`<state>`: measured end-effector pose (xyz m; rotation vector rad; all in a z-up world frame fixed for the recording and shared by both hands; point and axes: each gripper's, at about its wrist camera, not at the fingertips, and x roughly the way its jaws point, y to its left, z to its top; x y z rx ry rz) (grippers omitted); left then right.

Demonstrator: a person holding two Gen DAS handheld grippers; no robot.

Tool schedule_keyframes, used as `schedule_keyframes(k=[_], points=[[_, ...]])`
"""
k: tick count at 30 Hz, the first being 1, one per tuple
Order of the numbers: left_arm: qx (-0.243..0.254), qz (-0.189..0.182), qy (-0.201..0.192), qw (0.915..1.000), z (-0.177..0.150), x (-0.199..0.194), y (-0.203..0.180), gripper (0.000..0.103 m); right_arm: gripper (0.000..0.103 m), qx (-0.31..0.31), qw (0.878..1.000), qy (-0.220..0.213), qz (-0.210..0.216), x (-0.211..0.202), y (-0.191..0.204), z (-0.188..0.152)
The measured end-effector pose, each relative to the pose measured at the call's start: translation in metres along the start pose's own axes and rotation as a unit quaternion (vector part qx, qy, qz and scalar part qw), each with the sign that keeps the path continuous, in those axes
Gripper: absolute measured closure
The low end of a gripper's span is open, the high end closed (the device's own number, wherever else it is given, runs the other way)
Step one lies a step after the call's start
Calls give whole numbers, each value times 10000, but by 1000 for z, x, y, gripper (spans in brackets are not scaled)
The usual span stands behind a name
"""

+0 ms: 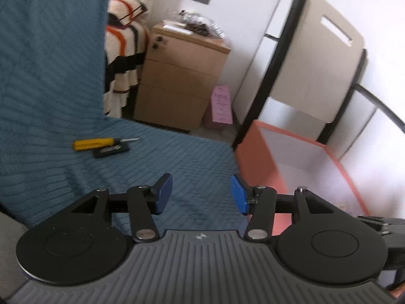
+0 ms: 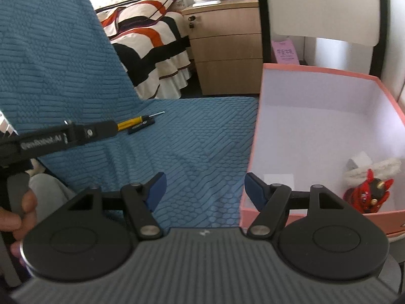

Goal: Organize rigid objects
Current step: 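Move both tools back toward the yellow screwdriver and black USB stick on the seat, then grasp the yellow screwdriver with the left tool while the right tool grasps the black USB stick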

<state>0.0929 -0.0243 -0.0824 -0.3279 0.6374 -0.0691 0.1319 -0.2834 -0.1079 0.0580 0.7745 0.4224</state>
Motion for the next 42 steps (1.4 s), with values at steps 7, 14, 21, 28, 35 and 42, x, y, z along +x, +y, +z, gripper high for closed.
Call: schedule_keyframes(k=[7,14,21,28,35,42], points=[[-98,410,89,9991,-10,26,32,46,33,-286,9994,74,157,28,15,14],[-322,584,73,9977,0,58,65,46,33,-322,9987,235,331,73,21,36],[100,741,260,9969,26,85,83,45,33,-532,9967,312,523,126,42,42],[798,787,647,9916,63,122,93,45,33,-694,9939,206,833,171,64,38],[1481,1041,1289,9750,94,170,88,45,33,-926,9915,59,917,216,82,38],[1573,1047,1759,9661,116,212,95,45,16,-1151,9859,-113,1211,256,102,37]])
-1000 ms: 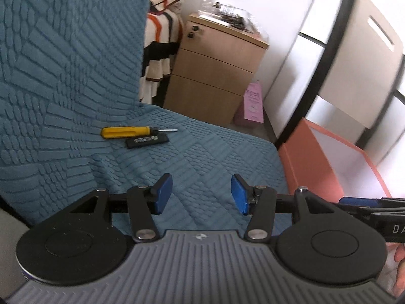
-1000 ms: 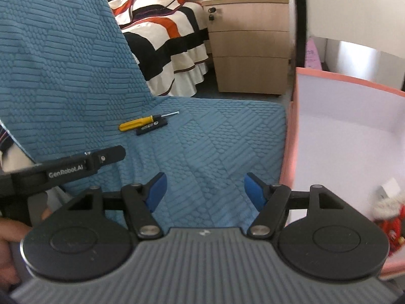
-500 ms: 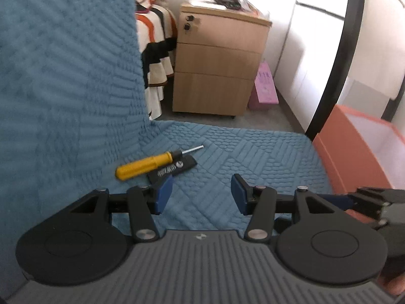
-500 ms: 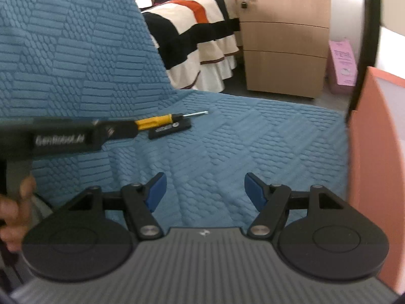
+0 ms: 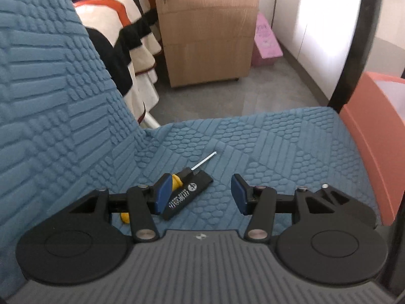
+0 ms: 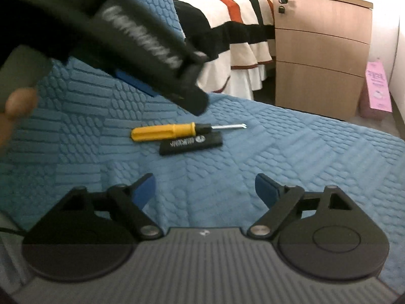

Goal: Organize rigid objects
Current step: 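Grasp the yellow screwdriver with the left tool while the right tool grasps the black USB stick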

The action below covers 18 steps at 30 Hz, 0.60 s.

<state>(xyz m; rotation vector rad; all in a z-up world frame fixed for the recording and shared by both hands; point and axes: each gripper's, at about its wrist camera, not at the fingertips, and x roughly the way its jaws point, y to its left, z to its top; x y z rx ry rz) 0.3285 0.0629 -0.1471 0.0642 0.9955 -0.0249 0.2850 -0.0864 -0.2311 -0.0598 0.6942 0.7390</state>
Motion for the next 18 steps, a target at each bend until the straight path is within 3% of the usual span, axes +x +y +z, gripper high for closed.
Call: schedule_keyframes(k=[6,11,18], points=[[410,171,514,9977,17,33,6,46,16,-140,9996,-234,-2,25,2,9],[576,119,918,9940,30,58,16,47,16,-425,9990,-156,-9,48,9,17],[621,108,1093,9920,33,70,25,48,16,-719,9972,-92,-189,64,23,28]])
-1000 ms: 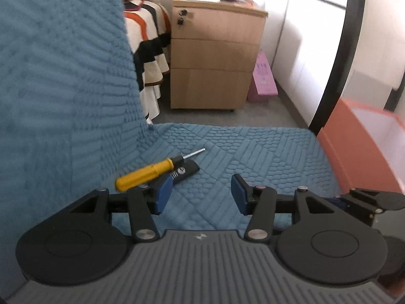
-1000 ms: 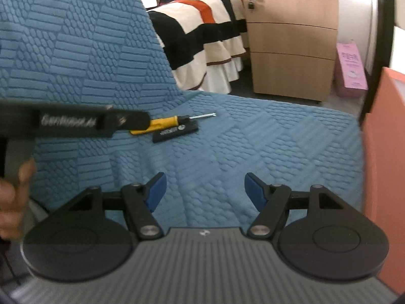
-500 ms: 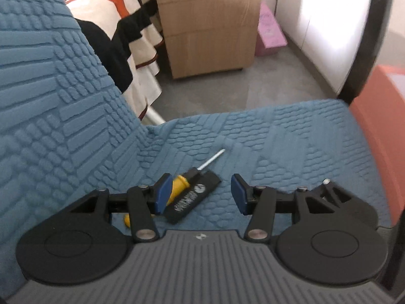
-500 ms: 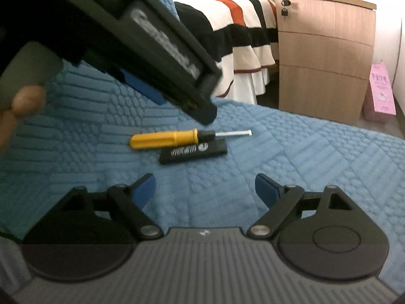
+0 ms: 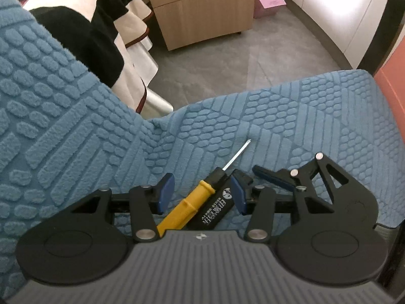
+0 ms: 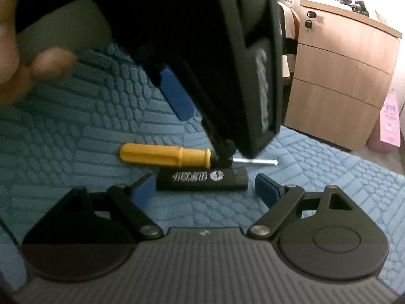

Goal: Organize rigid objects
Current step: 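Grasp the yellow screwdriver with the left tool while the right tool grasps the black USB stick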

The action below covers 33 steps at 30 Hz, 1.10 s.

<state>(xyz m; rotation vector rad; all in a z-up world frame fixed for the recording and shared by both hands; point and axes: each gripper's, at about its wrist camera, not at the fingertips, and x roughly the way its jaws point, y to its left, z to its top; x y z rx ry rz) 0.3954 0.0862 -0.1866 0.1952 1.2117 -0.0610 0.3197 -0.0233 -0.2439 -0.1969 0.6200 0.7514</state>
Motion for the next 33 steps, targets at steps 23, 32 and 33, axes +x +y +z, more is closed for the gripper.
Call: schedule_keyframes(k=[23,32,33], points=[[414,168,245,9987,-17,28,-5,58,18,200,9984,430,-301,-55,-21,-26],[219,205,37,9995,-27,23,-9,81,18,628,9937,810,-457,-93,-48,-49],[132,204,10,9997,-30,22,-9,82,18,665,9934,817,-461,-95,-49,-50]])
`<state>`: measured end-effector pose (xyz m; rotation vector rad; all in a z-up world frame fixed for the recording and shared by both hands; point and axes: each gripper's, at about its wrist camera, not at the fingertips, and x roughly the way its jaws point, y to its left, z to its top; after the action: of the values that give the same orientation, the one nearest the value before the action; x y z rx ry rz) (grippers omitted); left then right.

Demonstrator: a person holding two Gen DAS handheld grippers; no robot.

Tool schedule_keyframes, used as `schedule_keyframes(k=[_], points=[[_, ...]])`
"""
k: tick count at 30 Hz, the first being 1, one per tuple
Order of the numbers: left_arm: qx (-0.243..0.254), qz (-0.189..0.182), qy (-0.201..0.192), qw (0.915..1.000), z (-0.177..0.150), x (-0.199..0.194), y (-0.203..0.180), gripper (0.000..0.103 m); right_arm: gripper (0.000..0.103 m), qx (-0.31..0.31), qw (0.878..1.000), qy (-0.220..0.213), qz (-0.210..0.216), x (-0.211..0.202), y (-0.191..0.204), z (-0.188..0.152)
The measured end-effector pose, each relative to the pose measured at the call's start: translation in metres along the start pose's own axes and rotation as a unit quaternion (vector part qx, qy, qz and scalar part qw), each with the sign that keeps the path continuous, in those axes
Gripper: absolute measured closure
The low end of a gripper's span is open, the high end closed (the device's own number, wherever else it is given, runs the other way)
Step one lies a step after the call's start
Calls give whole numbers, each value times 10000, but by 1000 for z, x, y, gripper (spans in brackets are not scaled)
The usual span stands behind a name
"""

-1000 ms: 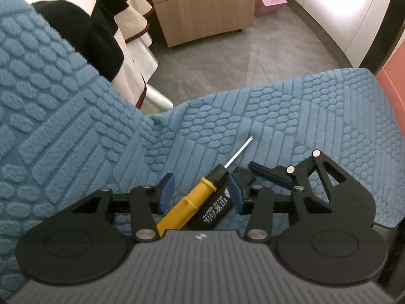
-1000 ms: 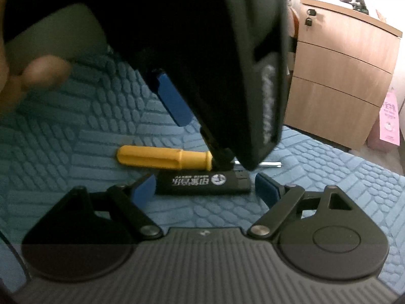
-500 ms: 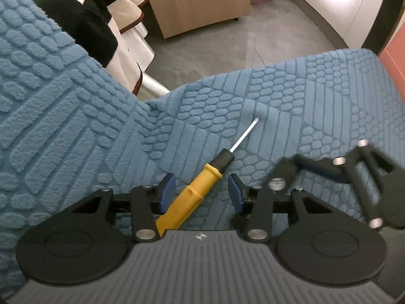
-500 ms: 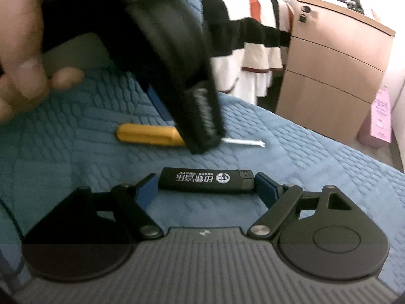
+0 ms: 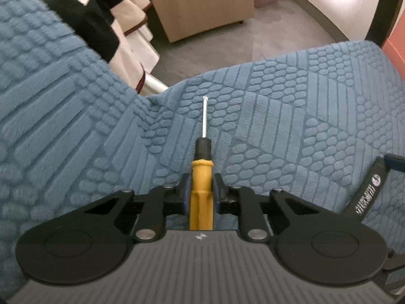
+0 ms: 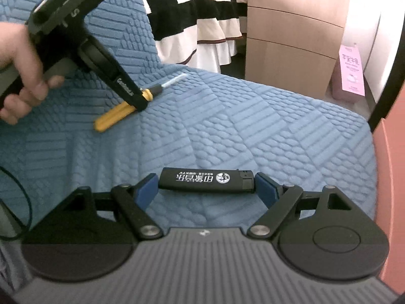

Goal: Organize rigid objects
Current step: 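Grasp the yellow screwdriver with the left tool while the right tool grasps the black USB stick, then lift and carry the screwdriver and USB stick over the pink box with both tools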

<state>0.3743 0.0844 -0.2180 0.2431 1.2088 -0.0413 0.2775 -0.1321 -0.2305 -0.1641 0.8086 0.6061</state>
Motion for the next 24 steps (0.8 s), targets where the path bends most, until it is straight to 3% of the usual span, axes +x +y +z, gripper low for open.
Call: schedule_keyframes(k=[11,16,20,24], points=[[-1061,-826,-212,9907,-44,-38,-27,82,18,245,9997,52,-76,-23,-15,-15],[-1455,-1229,-394,9809,-71,-60,-55,82,18,284,9995,44,-149,-39,-18,-22],[-1848,-1645,-527,9675,-92,-76,-72,82,18,335,9993,17,-158,-49,-18,-29],[-2102,-1700,-591,9610,-114,-84,-88,82,18,273,9993,-38,-265,-60,-13,-39]])
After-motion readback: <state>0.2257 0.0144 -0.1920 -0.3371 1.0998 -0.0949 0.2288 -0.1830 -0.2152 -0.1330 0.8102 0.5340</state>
